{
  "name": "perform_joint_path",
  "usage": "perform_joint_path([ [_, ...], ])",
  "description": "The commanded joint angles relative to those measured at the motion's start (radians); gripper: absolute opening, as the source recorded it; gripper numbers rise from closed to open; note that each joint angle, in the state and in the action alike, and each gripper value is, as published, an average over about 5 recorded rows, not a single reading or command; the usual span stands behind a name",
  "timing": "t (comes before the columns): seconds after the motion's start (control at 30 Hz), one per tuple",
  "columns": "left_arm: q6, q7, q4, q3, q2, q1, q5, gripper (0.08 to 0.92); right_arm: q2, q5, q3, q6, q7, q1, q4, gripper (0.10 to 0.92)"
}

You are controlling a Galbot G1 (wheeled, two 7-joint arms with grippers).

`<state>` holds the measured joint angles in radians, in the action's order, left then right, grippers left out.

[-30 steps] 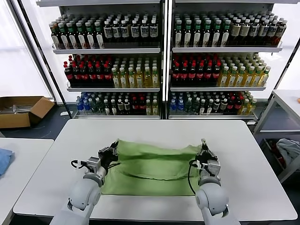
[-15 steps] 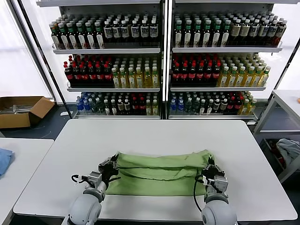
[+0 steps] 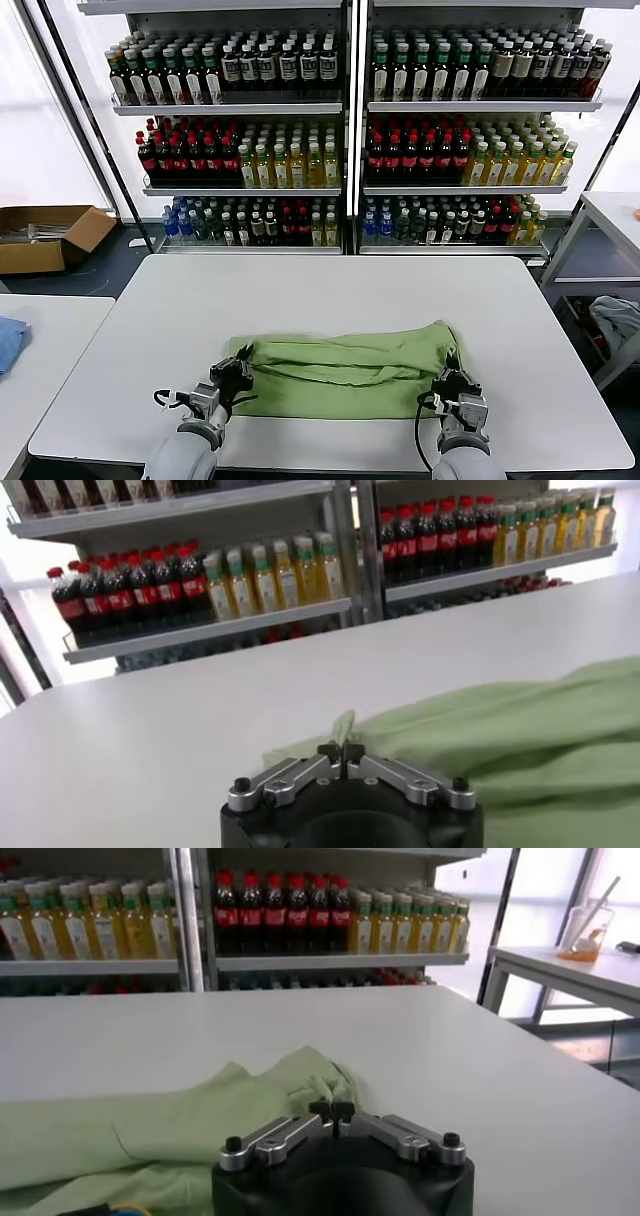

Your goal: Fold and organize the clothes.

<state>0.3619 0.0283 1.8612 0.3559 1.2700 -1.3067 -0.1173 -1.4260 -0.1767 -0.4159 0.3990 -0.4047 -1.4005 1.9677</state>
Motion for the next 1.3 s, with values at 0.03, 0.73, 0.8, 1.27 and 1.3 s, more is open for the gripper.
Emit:
perform_joint_path([
  [0.03,-0.009,0.000,-0.022,-0.002,0.005,-0.008,0.032,0.088,-0.003,0.022,0.003,-0.006,-0.001,-0.016,-0.010,0.107],
  [0.73,0.017,0.049,0.130,0.017,0.030,-0.044,0.070,0.575,0.022,0.013,-0.017,-0.099,0.012,-0.061,0.180,0.484],
  [0.8,0.026,0.069,0.127,0.029,0.040,-0.047,0.054,0.635,0.028,0.013,-0.016,-0.102,0.010,-0.072,0.213,0.536],
  [1.27,0.082,0.119,0.063,0.065,0.072,-0.041,-0.085,0.823,0.024,0.026,0.016,-0.099,0.007,-0.078,0.216,0.821],
  [1.3,0.084,0.120,0.059,0.065,0.074,-0.040,-0.092,0.823,0.025,0.026,0.016,-0.100,0.008,-0.078,0.214,0.822],
])
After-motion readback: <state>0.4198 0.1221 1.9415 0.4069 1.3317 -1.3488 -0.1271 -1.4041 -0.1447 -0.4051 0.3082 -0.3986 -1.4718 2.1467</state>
